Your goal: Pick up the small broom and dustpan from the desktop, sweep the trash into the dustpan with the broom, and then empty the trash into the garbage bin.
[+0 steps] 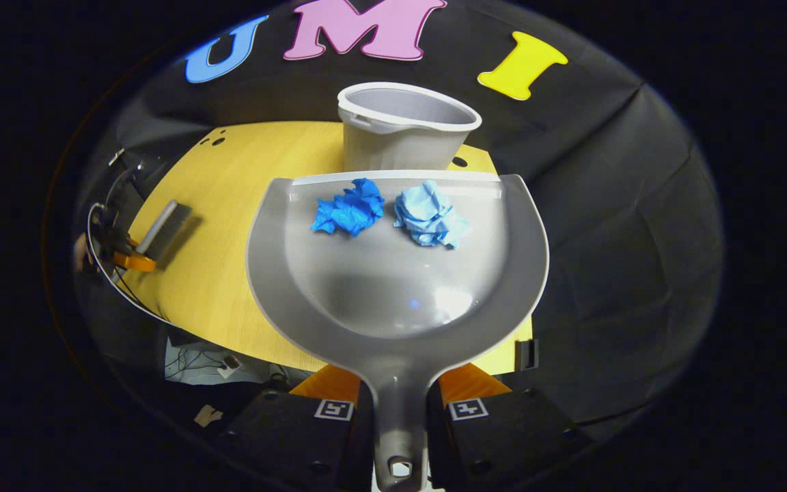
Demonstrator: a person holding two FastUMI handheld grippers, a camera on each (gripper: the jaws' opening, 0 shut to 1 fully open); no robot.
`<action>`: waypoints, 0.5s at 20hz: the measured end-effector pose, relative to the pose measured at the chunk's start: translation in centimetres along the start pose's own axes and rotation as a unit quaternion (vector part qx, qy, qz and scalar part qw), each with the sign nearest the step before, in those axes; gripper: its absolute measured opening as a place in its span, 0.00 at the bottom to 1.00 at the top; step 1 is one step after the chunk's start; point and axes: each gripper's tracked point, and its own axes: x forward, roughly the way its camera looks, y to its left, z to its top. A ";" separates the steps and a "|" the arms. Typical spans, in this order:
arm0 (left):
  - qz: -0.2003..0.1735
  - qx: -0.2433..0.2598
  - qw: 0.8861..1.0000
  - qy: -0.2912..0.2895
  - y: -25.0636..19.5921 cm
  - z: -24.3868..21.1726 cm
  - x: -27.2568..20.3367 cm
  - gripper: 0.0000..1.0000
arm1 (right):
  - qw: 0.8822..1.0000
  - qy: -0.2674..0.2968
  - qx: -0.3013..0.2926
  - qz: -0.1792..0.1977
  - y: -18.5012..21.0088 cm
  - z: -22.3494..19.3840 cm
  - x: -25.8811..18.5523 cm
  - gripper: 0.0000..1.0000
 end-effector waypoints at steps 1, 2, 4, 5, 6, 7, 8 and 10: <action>0.002 0.002 1.000 0.002 0.0 -0.1 0.2 0.26 | 1.000 -0.005 -0.005 -0.009 -1.0 0.9 -0.6 0.35; 0.005 0.005 1.000 0.004 0.1 -0.3 0.5 0.26 | 1.000 -0.012 -0.009 -0.020 -2.3 1.9 -1.1 0.36; 0.003 0.006 1.000 0.009 -0.1 -0.7 1.1 0.27 | 0.999 -0.019 -0.007 -0.037 -4.8 4.4 -1.5 0.35; 0.001 0.006 1.000 0.011 -0.3 -1.0 1.3 0.27 | 0.999 -0.020 -0.004 -0.044 -6.0 5.4 -1.7 0.35; -0.002 0.007 1.000 0.012 -0.4 -1.2 1.6 0.30 | 0.998 -0.018 -0.010 -0.052 -7.2 6.6 -1.8 0.35; -0.002 0.007 1.000 0.012 -0.5 -1.3 1.7 0.27 | 0.997 -0.017 -0.025 -0.065 -8.3 7.7 -1.5 0.35; -0.003 0.008 1.000 0.013 -0.4 -1.4 1.8 0.27 | 0.996 -0.016 -0.042 -0.078 -9.4 8.9 -1.3 0.35; -0.003 0.006 1.000 0.009 -0.5 -1.6 2.0 0.27 | 0.994 -0.016 -0.062 -0.093 -10.8 11.8 -0.5 0.36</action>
